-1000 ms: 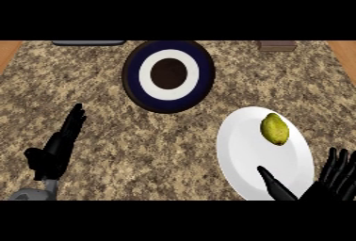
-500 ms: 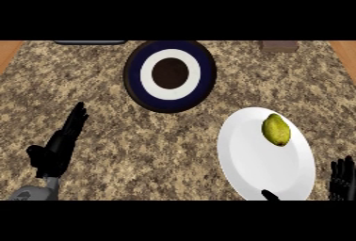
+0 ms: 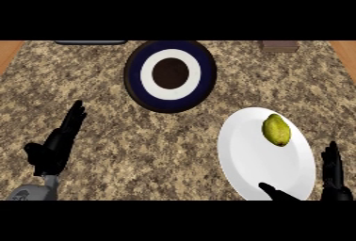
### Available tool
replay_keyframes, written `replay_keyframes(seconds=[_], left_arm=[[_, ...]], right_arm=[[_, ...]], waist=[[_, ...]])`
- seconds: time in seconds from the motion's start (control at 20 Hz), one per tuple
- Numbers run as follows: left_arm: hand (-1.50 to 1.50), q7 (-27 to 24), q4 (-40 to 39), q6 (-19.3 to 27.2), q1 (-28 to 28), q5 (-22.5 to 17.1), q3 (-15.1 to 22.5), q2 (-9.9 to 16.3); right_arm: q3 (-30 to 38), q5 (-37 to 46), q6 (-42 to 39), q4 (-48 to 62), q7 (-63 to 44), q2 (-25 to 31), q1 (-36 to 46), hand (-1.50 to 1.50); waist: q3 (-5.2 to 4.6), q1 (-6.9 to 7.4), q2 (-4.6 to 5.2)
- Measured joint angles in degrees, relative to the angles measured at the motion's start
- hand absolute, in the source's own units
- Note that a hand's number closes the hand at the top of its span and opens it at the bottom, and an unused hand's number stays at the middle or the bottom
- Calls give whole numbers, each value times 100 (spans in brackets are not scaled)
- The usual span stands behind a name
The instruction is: Pick the pear from the plate and place it in the plate
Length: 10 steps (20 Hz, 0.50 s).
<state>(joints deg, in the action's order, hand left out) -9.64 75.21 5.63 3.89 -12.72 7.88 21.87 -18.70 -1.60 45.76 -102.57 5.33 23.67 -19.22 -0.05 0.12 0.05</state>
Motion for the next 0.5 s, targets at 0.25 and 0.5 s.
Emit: replay_keyframes(seconds=[0.25, 0.5], left_arm=[[0, 117, 85, -57, 24, 119, -102, -111], [0, 99, 90, -183, -42, 314, -268, -237]], right_arm=[[46, 301, -271, 469, -630, 26, 503, -150], [217, 497, -630, 732, -867, -136, 810, -150]], waist=[[2, 1, -3], [4, -8, -5]])
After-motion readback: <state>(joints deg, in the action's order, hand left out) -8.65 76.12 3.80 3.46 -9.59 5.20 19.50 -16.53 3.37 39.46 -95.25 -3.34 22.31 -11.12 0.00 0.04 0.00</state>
